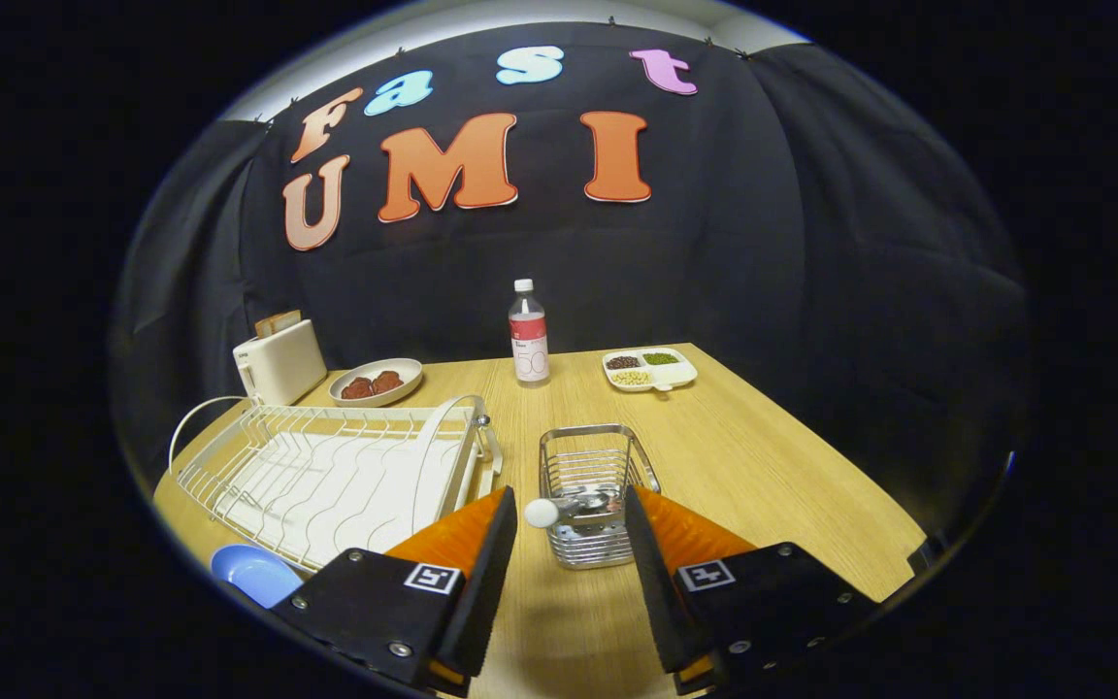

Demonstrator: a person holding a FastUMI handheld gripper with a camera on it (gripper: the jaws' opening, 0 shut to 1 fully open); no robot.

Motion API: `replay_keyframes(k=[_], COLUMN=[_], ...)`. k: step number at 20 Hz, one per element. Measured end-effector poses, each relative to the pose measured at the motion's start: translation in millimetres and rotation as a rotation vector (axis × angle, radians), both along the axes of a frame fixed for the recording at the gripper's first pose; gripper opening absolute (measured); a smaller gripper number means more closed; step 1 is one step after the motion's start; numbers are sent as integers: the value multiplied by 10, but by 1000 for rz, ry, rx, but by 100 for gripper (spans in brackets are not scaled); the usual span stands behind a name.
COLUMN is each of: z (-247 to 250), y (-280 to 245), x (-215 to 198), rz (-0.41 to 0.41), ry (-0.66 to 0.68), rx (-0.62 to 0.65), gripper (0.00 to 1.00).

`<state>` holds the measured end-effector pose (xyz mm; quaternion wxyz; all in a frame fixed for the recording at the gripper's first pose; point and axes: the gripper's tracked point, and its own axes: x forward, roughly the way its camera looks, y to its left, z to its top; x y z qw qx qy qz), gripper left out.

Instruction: Take the plate from the dish rack, then take the spoon from the basket and place it into the plate.

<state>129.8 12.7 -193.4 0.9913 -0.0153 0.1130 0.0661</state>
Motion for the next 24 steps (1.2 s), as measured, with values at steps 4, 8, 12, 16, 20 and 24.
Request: replay_keyframes(k=[4, 8, 12, 16, 20, 24], z=[-9, -5, 79, 266, 544, 825], y=[-95, -173, -174, -107, -71, -23], x=[140, 191, 182, 159, 119, 62], rz=[-27, -56, -58, -48, -58, -67], ry=[-7, -6, -30, -62, -110, -165], rx=[-7, 7, -7, -34, -44, -67], gripper=[42, 11, 5, 3, 2, 2])
